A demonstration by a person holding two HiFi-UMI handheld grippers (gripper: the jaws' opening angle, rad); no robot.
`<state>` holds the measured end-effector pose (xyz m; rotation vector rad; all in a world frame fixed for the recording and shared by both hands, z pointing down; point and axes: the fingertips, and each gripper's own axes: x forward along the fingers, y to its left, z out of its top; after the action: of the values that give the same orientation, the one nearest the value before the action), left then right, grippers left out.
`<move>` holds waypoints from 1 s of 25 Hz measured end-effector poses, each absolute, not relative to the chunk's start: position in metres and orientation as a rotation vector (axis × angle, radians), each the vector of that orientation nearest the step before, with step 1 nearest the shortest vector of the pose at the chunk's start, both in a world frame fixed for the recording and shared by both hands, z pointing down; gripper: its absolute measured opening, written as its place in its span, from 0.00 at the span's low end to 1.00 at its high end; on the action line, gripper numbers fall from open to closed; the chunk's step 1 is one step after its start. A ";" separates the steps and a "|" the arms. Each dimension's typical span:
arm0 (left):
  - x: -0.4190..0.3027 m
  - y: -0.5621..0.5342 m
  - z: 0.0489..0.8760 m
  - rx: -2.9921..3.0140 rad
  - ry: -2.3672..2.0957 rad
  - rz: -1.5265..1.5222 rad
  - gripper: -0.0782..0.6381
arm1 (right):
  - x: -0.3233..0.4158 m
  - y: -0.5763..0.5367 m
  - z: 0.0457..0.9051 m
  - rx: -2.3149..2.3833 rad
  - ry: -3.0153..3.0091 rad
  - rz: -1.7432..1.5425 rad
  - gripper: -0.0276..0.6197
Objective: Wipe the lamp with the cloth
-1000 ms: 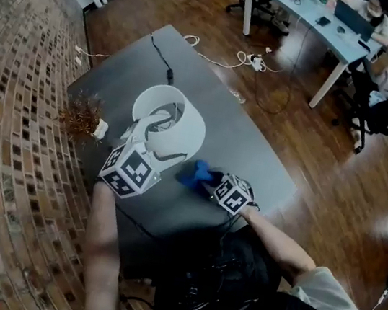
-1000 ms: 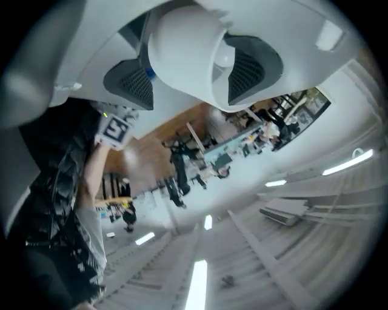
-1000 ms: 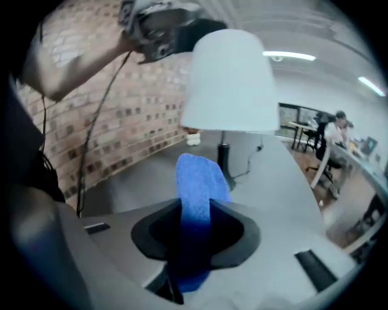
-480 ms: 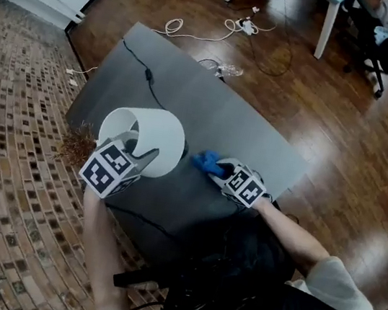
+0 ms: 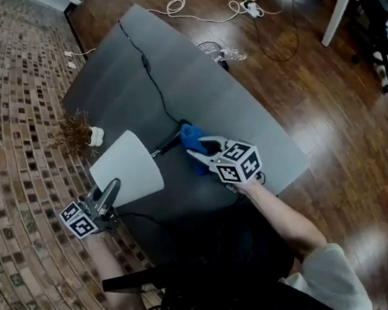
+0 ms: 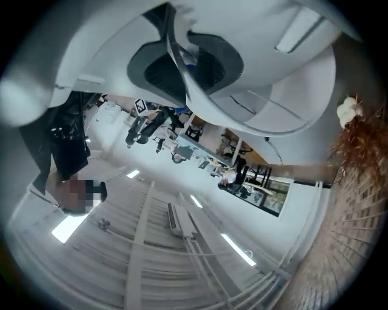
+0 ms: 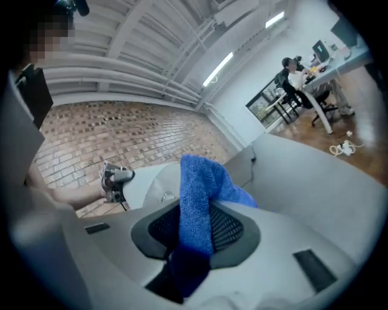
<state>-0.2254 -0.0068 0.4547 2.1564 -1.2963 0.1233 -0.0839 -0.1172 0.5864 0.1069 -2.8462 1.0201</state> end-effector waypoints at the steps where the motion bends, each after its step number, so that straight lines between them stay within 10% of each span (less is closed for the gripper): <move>1: -0.223 -0.001 0.458 2.161 -1.305 0.115 0.15 | -0.105 -0.112 0.576 0.035 -2.859 1.053 0.21; 8: -0.217 0.021 0.473 2.161 -1.377 0.162 0.15 | -0.230 -0.057 0.583 -0.298 -2.751 1.013 0.21; 25: -0.223 0.034 0.482 2.159 -1.449 0.040 0.16 | -0.182 -0.165 0.653 0.140 -2.437 -0.094 0.21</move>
<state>-0.2233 0.0336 0.4823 2.1586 -1.4494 0.0396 -0.1816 -0.1649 0.6528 0.1397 -2.4370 -0.0937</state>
